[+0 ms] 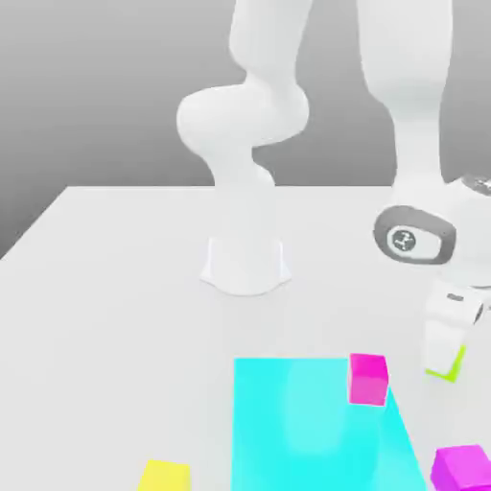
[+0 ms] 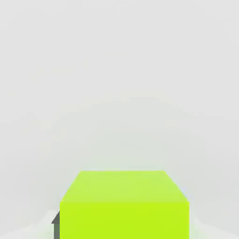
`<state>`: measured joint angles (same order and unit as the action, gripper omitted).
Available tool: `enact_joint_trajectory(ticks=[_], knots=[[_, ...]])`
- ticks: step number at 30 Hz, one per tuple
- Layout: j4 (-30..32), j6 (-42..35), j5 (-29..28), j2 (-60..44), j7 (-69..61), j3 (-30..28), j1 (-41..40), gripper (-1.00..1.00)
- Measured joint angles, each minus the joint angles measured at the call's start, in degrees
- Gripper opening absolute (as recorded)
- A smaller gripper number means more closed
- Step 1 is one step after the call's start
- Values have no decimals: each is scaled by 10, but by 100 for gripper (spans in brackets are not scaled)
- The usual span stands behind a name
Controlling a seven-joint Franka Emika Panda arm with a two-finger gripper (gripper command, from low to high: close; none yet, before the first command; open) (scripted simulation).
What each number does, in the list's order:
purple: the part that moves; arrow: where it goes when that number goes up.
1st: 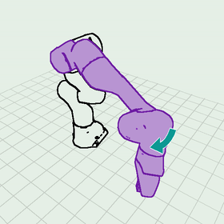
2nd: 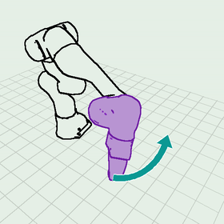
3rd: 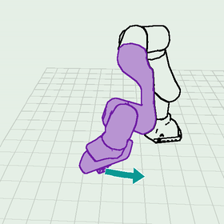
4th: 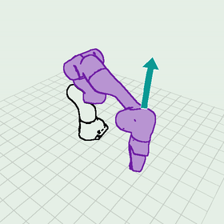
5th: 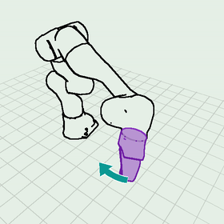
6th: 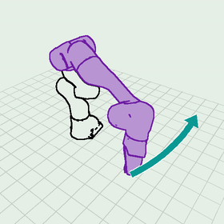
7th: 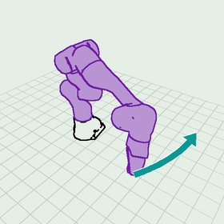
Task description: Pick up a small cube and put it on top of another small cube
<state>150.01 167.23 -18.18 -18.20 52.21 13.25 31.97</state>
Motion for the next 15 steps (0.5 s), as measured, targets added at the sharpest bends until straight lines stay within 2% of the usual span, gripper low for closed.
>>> enact_joint_trajectory(ticks=[4, 5, 15], knots=[[16, -59, 81, 77, -64, 46, -31, -100], [3, -73, 89, 79, -82, 46, -40, -100], [-198, -212, 115, 17, -269, 4, -146, -100]])
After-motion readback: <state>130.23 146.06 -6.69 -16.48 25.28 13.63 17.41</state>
